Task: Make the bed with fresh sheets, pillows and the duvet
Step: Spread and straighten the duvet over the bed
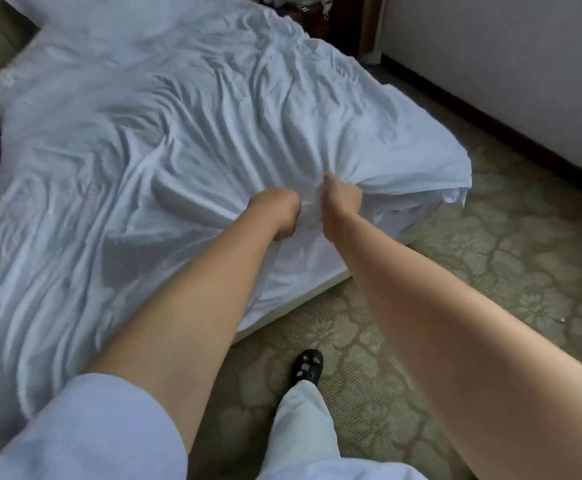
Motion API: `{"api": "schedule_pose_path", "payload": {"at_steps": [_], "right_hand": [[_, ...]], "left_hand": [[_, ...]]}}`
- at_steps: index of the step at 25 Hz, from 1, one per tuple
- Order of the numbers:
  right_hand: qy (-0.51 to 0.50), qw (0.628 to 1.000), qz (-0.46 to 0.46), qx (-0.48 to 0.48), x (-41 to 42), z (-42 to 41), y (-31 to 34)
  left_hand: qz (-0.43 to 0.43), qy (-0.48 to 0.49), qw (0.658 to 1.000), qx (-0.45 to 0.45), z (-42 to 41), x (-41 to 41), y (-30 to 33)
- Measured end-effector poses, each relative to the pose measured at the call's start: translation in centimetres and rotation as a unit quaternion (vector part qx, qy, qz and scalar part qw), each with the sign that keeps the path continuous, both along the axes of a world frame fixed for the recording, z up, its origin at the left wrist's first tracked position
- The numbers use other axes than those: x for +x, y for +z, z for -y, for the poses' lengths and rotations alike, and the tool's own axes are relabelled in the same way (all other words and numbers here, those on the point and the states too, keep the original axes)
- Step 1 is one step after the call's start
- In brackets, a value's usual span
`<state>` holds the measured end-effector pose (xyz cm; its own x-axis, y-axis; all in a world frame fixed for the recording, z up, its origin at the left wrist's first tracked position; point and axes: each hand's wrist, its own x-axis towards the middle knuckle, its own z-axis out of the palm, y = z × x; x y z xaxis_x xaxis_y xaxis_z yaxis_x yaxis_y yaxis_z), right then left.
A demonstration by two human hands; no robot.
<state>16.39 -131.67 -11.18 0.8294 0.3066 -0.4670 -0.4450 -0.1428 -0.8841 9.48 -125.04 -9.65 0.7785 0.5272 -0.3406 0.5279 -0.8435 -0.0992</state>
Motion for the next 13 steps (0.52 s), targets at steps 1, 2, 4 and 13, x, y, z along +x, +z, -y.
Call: {"api": "schedule_pose_path", "payload": {"at_steps": [1, 2, 4, 13], "right_hand": [[0.008, 1.0, 0.018, -0.014, 0.3, 0.6, -0.3], [0.013, 0.999, 0.017, -0.03, 0.3, 1.5, -1.3], [0.037, 0.997, -0.054, -0.052, -0.1, 3.4, -4.9], [0.091, 0.983, -0.103, -0.126, 0.5, 2.2, -16.9]], "left_hand": [[-0.007, -0.009, 1.0, -0.004, 0.8, 0.1, 0.1], [-0.018, -0.012, 1.0, -0.017, 1.7, 0.0, -0.7], [-0.051, -0.003, 0.998, -0.048, 2.9, -0.9, -4.2], [-0.081, 0.113, 0.984, -0.109, -2.4, 0.2, -14.1]]}}
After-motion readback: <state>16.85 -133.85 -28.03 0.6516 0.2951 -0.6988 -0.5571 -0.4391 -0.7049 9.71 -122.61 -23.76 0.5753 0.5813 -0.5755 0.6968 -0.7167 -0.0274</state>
